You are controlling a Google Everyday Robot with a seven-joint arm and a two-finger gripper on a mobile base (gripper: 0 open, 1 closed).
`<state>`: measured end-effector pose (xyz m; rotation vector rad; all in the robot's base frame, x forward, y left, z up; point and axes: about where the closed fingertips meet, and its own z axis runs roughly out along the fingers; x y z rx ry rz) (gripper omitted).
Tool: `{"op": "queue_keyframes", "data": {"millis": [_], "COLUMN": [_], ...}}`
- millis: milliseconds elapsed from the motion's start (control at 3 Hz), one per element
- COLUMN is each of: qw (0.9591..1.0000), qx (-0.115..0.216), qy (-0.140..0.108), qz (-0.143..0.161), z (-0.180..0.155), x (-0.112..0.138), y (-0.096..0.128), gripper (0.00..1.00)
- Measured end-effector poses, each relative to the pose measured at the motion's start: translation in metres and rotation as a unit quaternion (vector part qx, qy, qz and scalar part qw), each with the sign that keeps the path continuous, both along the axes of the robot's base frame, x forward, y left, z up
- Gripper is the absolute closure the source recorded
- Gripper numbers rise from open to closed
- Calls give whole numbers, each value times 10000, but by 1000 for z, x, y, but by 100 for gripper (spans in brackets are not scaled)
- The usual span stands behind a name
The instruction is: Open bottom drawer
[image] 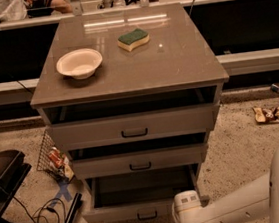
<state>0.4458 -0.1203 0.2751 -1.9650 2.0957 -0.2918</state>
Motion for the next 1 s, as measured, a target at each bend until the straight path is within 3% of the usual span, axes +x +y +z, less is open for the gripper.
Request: {"op": "queue_keyframes", "data": {"millis": [333, 1000], "qw": [9999, 9954], "qx": [67, 706], "qy": [-60, -519], "qz": [55, 378], "z": [-8, -33], "x": [14, 92], "y": [4, 8], "gripper": [100, 100]}}
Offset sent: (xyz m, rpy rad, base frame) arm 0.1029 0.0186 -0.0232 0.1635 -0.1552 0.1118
